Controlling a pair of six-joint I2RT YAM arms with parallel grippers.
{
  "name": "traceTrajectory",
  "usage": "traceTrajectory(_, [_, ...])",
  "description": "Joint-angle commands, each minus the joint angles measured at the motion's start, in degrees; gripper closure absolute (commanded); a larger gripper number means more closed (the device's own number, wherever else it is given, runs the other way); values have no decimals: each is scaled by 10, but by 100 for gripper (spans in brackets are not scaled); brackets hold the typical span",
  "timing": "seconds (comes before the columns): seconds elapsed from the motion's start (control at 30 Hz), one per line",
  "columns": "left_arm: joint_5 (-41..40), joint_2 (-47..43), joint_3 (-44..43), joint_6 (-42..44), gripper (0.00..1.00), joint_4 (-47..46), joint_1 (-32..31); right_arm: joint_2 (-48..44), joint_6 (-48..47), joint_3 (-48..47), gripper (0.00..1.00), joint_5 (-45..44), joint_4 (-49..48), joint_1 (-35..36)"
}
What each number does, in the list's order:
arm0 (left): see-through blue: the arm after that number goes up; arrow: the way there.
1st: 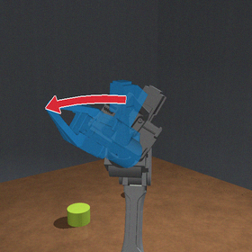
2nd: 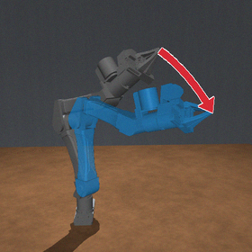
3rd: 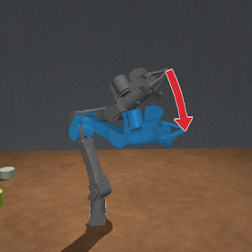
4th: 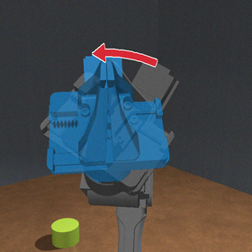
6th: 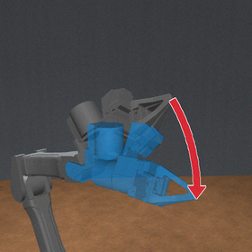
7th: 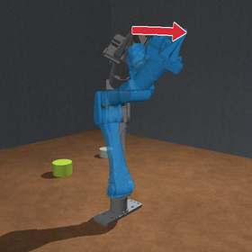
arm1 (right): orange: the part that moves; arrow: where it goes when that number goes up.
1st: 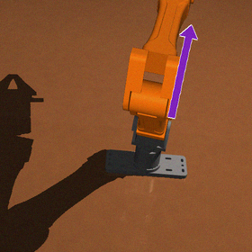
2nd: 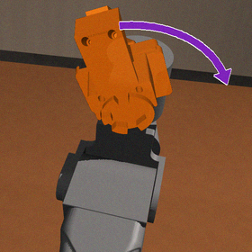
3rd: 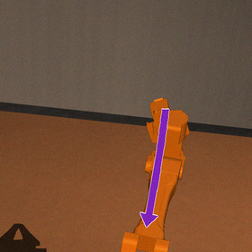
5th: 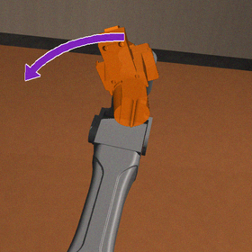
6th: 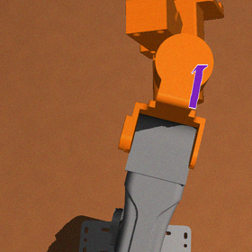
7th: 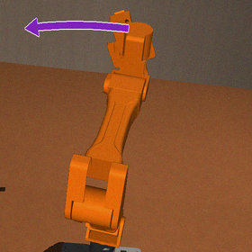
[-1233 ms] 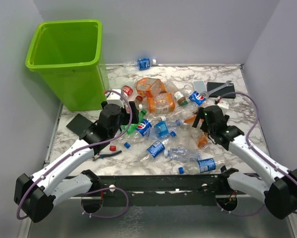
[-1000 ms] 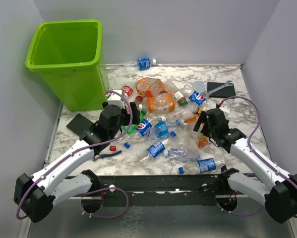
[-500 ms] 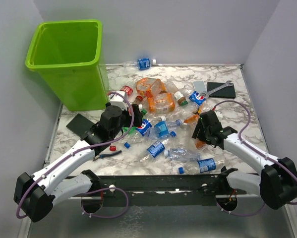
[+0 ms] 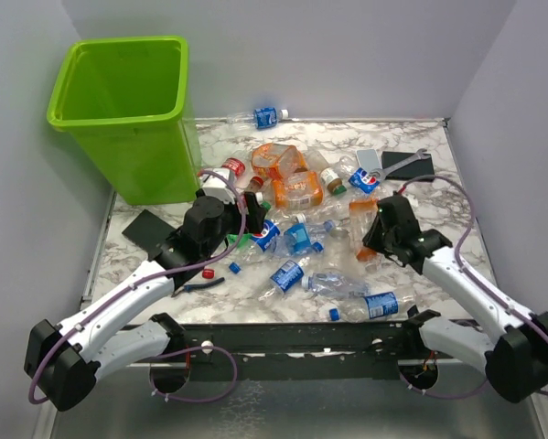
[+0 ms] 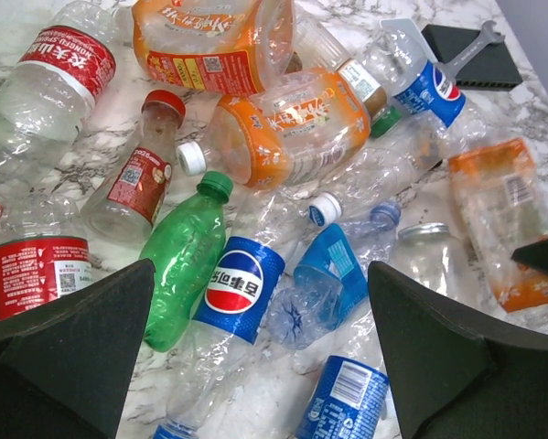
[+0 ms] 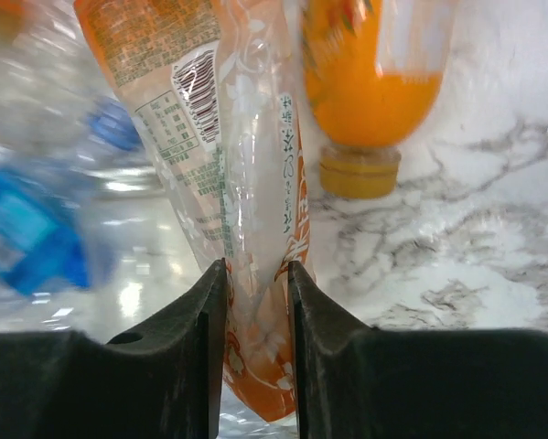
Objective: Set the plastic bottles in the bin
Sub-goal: Pick up the plastic bottle at the center of the board.
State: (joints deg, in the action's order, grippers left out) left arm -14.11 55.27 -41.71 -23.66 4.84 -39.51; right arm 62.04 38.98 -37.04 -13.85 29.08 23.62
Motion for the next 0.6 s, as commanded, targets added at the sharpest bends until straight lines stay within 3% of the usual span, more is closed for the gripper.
traceTrajectory(0.0, [-1, -22, 3, -40, 1, -38, -3, -76, -46, -97, 88, -11, 53, 0])
traceTrajectory(0.07, [4, -28, -4, -55, 1, -46, -3, -109, -72, -122, 99, 5, 56, 0])
traceTrajectory(0.23, [56, -38, -18, -92, 1, -112, -2, -168, -154, -148, 99, 165, 1, 0])
traceTrajectory(0.43, [187, -8, -43, -137, 1, -241, -2, -246, -136, -51, 99, 384, -219, 0])
traceTrajectory(0.57, [256, 38, -88, -164, 1, -278, -2, -261, -88, 11, 99, 462, -352, 0])
